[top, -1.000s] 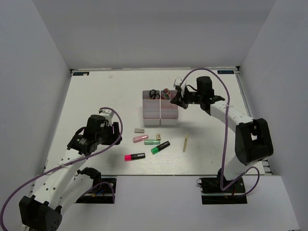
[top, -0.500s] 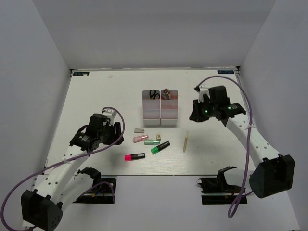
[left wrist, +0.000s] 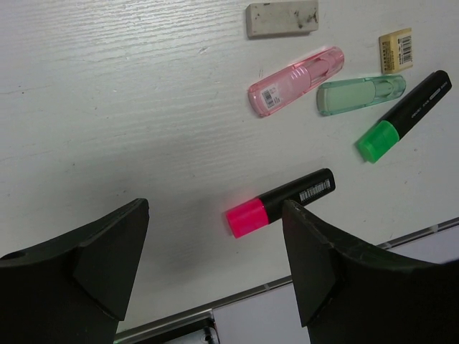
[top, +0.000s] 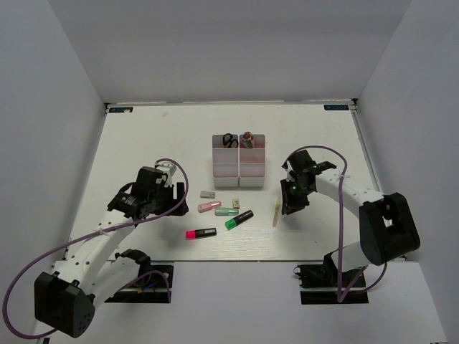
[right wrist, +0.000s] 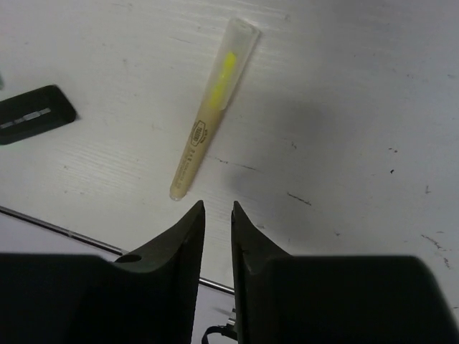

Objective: Sort the stationery into containers
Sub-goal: Pick up the pen from the center of the board, then place the pen in the storage box, then pick up the stationery from the center of the board.

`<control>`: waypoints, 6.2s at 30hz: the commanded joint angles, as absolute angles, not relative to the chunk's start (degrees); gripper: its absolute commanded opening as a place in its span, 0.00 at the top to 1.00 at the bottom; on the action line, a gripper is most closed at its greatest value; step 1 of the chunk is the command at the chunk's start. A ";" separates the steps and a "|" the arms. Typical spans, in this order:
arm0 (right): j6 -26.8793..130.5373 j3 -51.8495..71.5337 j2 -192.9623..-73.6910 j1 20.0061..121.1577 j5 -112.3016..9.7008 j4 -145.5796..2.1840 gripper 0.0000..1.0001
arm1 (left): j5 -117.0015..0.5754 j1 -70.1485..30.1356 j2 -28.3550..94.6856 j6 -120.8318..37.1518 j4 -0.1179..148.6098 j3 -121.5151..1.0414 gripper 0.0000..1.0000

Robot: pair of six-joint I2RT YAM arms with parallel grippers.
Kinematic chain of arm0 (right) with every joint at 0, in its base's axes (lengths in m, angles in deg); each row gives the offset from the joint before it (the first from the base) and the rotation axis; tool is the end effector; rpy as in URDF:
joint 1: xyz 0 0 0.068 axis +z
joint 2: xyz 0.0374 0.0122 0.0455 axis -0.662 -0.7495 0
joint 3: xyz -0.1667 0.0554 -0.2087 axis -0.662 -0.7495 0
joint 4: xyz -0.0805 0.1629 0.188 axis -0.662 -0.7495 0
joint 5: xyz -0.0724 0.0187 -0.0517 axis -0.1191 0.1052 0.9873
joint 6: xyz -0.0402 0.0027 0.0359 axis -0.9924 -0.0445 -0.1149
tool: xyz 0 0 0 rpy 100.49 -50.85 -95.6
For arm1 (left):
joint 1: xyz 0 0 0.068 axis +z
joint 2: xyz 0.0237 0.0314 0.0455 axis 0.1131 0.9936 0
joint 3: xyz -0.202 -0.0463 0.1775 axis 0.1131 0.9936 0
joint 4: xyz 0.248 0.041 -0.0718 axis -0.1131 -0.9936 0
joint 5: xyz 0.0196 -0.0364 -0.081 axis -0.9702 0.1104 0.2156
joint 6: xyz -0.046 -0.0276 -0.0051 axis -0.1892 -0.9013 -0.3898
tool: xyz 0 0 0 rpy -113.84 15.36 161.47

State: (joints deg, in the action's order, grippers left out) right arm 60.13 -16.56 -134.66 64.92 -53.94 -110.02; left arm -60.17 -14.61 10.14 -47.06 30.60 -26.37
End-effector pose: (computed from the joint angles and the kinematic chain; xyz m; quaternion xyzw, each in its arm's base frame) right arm 0.2328 0.1080 0.1875 -0.0856 0.9802 0.1347 0.1170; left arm 0.1597 -0.0660 0.2310 0.0520 0.9526 -0.1455 0.2620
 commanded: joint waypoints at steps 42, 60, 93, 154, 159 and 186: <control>70.60 -14.02 -142.37 71.78 -36.45 -100.64 1.00 | -58.30 -14.25 6.98 -46.52 31.10 -26.12 0.14; 13.92 8.64 -139.16 71.51 -82.49 -90.34 1.00 | -59.26 -14.25 7.68 -46.08 30.83 -26.04 0.14; -12.73 8.65 -152.79 67.38 -80.66 -85.96 1.00 | -59.36 -14.25 8.65 -45.73 30.57 -26.04 0.14; 9.33 -14.02 -112.28 62.02 -95.16 -106.00 0.46 | -59.53 -30.07 54.26 -17.43 35.85 -46.78 0.40; 9.77 -14.11 -111.75 60.88 -95.08 -105.47 0.46 | -57.08 -29.81 57.33 -17.34 34.62 -46.87 0.49; 10.21 -14.46 -110.34 59.39 -96.83 -105.47 0.46 | -54.07 -26.47 40.90 -24.02 26.97 -53.98 0.89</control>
